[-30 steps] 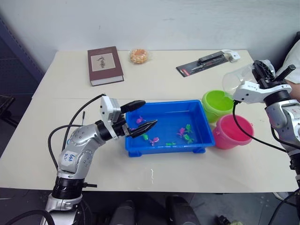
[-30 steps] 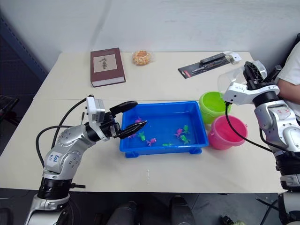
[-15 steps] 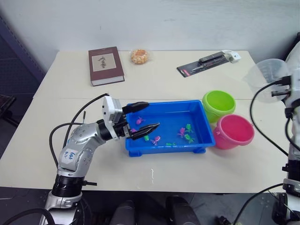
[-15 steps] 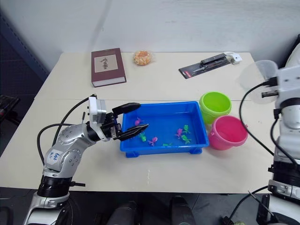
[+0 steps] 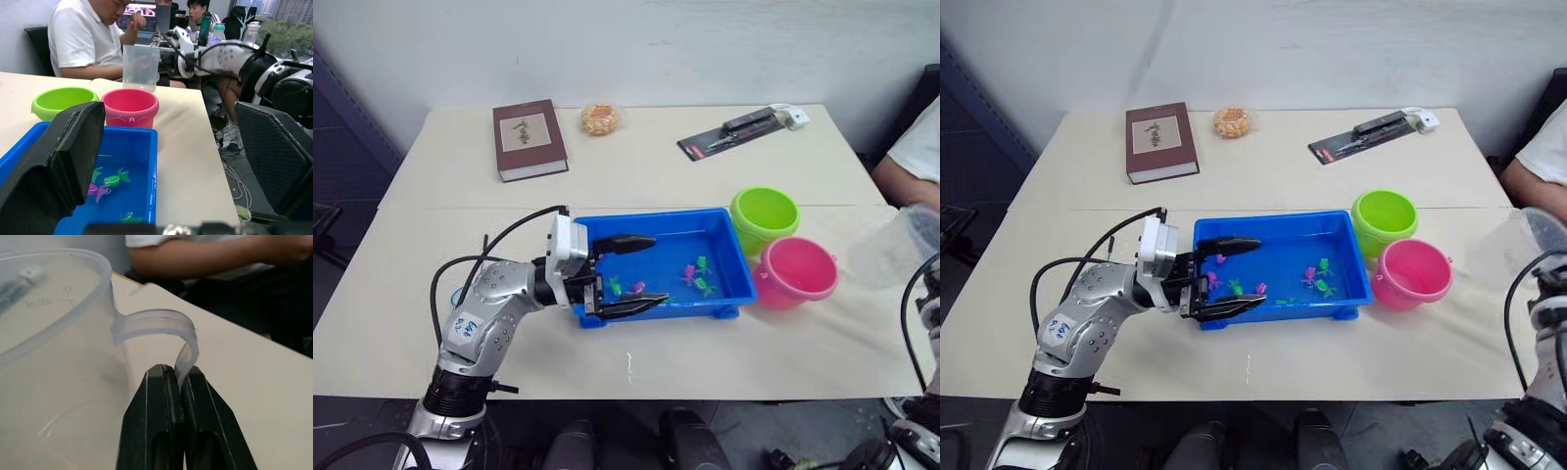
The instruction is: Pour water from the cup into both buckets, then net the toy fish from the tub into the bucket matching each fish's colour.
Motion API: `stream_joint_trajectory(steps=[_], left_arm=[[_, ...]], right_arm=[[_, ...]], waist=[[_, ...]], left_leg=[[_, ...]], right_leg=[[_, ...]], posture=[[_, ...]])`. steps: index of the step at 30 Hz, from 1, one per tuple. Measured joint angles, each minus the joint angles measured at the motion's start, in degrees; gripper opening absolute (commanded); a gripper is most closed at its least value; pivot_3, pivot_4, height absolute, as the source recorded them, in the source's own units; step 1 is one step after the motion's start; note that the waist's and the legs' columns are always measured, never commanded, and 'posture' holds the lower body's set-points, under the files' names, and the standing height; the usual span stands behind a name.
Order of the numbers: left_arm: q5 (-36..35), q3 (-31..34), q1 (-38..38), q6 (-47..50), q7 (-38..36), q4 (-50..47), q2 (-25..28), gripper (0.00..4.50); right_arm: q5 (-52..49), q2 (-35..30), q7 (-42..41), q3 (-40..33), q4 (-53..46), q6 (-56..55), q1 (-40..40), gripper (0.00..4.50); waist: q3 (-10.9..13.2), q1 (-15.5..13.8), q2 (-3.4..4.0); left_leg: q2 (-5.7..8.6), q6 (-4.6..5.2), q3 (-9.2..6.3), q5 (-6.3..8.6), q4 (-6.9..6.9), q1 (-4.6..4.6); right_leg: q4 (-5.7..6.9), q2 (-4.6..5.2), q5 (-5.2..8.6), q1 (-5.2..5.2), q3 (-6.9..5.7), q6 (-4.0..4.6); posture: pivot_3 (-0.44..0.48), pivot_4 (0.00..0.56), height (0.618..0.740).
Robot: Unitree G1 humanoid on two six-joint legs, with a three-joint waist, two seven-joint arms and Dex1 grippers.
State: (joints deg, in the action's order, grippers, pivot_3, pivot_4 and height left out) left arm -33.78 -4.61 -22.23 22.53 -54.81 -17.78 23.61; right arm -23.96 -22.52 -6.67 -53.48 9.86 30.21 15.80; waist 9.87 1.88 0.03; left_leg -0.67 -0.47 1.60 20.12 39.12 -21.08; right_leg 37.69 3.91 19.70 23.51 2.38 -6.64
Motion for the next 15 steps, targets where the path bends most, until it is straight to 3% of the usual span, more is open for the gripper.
stream_joint_trajectory(steps=[6,9,15], left_arm=[[0.0,0.02,-0.01,1.52,1.59,-1.67,0.03,4.5],[-0.01,0.01,-0.01,2.19,1.7,-2.29,0.33,4.5],[-0.15,0.33,0.19,2.99,1.42,-2.47,2.39,4.5]], right_arm=[[-0.33,2.23,0.71,2.4,4.94,-7.98,-0.67,0.04],[-0.32,2.15,0.38,3.83,6.16,-10.75,-1.56,1.12],[-1.95,2.13,-0.05,5.84,2.25,-9.23,-7.56,4.15]], waist=[[-0.02,0.08,0.04],[-0.02,0.07,0.04],[-0.02,-0.15,0.04]], left_leg=[[-0.05,0.0,0.19,0.0,0.0,0.09],[-0.06,0.0,0.24,0.0,0.0,0.11],[-0.06,0.04,0.28,0.02,0.0,0.1]], right_leg=[[0.02,-0.27,-0.06,0.02,0.73,-0.11],[0.02,-0.31,-0.07,0.02,0.81,-0.12],[-0.01,-0.29,-0.08,0.04,0.89,-0.15]], posture=[[0.0,0.15,0.738],[0.0,0.15,0.738],[0.0,0.15,0.738]])
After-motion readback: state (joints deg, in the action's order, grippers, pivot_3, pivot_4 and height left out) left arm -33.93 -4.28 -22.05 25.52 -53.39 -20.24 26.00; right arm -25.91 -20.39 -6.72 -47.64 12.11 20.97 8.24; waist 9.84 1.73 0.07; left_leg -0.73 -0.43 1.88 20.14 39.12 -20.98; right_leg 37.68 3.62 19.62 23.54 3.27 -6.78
